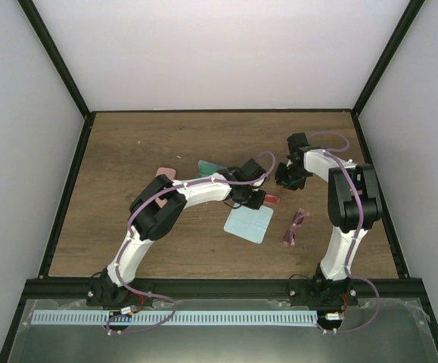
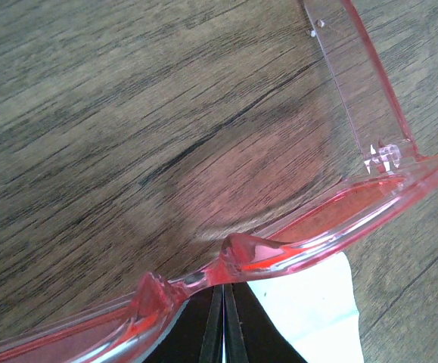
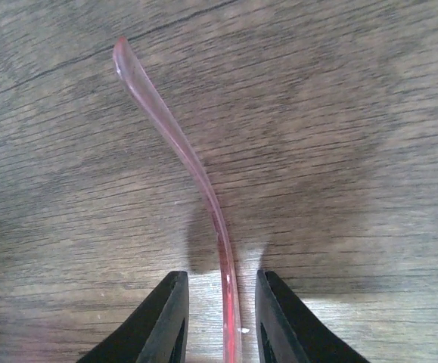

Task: Organize the sunglasses
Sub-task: Adjust the sunglasses at the center of the board, then pick up the sunglasses from the center of the board.

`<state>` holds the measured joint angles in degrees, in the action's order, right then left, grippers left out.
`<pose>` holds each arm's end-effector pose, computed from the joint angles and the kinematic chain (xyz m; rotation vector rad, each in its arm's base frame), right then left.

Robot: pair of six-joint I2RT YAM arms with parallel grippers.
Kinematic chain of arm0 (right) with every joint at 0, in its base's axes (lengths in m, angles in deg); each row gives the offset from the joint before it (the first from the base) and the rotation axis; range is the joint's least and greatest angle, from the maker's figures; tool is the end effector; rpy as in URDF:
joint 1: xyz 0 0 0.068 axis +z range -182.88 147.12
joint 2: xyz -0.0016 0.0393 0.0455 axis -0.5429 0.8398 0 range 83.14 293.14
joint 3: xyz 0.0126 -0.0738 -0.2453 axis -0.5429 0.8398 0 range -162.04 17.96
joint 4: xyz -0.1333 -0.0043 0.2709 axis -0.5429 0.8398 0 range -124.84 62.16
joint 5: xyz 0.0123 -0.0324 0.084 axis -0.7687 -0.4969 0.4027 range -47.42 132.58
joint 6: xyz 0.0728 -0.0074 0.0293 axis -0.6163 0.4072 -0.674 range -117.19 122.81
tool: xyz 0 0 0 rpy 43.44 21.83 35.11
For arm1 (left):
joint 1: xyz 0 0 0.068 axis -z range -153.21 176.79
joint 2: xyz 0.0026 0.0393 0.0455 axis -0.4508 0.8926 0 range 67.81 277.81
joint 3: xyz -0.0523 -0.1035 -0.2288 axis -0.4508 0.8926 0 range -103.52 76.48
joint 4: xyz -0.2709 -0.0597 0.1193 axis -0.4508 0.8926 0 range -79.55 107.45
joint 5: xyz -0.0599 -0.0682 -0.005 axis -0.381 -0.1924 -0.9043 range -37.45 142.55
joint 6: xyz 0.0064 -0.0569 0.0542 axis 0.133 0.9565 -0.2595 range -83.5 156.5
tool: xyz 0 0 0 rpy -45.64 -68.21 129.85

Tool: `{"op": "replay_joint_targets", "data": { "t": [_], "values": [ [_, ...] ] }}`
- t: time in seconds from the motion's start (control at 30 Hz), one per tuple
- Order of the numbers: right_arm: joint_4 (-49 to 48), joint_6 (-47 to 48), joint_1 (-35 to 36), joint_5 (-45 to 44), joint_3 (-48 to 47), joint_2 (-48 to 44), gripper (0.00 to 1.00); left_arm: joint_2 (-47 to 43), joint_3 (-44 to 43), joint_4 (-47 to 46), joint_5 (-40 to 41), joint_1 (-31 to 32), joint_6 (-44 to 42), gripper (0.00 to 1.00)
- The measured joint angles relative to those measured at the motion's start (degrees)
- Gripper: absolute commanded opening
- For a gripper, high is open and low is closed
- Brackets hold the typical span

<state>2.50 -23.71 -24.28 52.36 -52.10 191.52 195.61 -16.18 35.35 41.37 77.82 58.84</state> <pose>0.3895 0.0705 0.0803 0.4258 2.9034 0.3508 0.3116 -0.4058 0.0705 0.7541 2.6581 -0.6584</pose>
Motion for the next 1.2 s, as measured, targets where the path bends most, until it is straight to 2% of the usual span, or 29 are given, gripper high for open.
{"op": "replay_joint_targets", "data": {
  "t": [0.27,0.47,0.67,0.77,0.87,0.93,1.2],
  "values": [
    [1.38,2.25,0.63,-1.49,-0.33,0.09,0.24,-0.17,0.24,-0.07,0.35,0.00,0.00,0.04],
    [1.70,2.47,1.92,-2.27,1.92,-1.46,0.06,-0.52,0.63,-0.07,0.85,0.00,0.00,0.04],
    [1.90,1.84,2.21,-2.36,3.06,-2.27,0.01,-1.57,2.14,-0.24,1.66,0.00,0.07,0.07],
    [2.34,1.42,2.25,-2.36,3.06,-2.38,0.01,-2.01,2.51,-0.11,2.14,0.00,-0.02,0.16],
    [3.48,0.98,2.32,-2.67,2.93,-2.47,0.01,-2.43,2.58,0.17,2.25,0.00,-0.50,0.37],
    [4.83,0.81,2.36,-3.26,2.43,-2.49,0.01,-2.67,2.58,0.31,2.01,0.00,-1.05,0.47],
    [8.33,0.76,2.36,-6.08,-1.81,-5.90,0.01,-8.09,2.95,0.66,2.01,0.00,-2.95,0.56]
  ]
}}
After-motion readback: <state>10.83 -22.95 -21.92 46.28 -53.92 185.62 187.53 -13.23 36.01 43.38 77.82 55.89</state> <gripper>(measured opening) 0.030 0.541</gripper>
